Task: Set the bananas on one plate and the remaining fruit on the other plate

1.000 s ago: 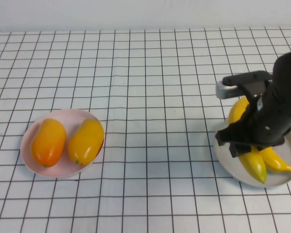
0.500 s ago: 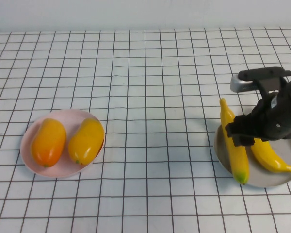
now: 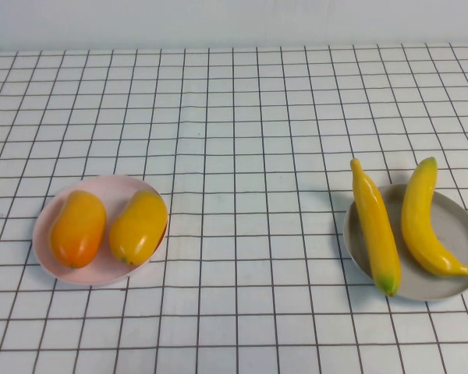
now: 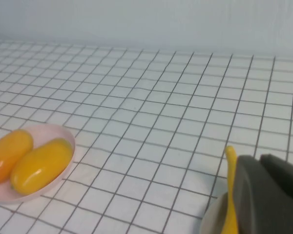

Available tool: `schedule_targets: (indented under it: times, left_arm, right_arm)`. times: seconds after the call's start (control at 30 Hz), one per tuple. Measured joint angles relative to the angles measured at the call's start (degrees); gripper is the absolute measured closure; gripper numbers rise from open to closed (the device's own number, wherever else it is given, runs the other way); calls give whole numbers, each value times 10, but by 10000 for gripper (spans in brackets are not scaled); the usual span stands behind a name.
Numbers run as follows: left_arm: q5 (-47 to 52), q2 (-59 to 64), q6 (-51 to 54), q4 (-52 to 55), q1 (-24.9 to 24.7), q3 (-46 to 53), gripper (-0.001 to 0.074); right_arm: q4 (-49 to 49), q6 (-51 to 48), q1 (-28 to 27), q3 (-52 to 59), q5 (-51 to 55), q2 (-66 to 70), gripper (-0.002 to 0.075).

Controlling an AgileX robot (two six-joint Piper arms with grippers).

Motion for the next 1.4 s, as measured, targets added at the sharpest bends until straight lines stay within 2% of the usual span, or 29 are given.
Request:
schedule_targets:
  times: [0.17,0.37,0.67,0.87,1.03,1.23,1.4]
  left_arm:
    - [0,0,0,0,0,0,739]
    - [0,0,0,0,0,0,739]
    - [0,0,0,0,0,0,739]
    - [0,0,0,0,0,0,739]
    - [0,0,0,0,0,0,739]
    - [0,0,0,0,0,0,739]
    - [0,0,0,0,0,0,739]
  right_arm:
    - [-45,0,0,56,38,-150,739]
    - [-92,39,0,88,109,-254,740]
    - [-112,71,0,143,100,-264,741]
    - [-133,73,-11,201,27,-274,741]
    - [-103,56,-89,262,-10,-296,741]
    - [-23,-45,-229,344,-127,-353,741]
    - [-8,-70,-297,357,-110,-385,741]
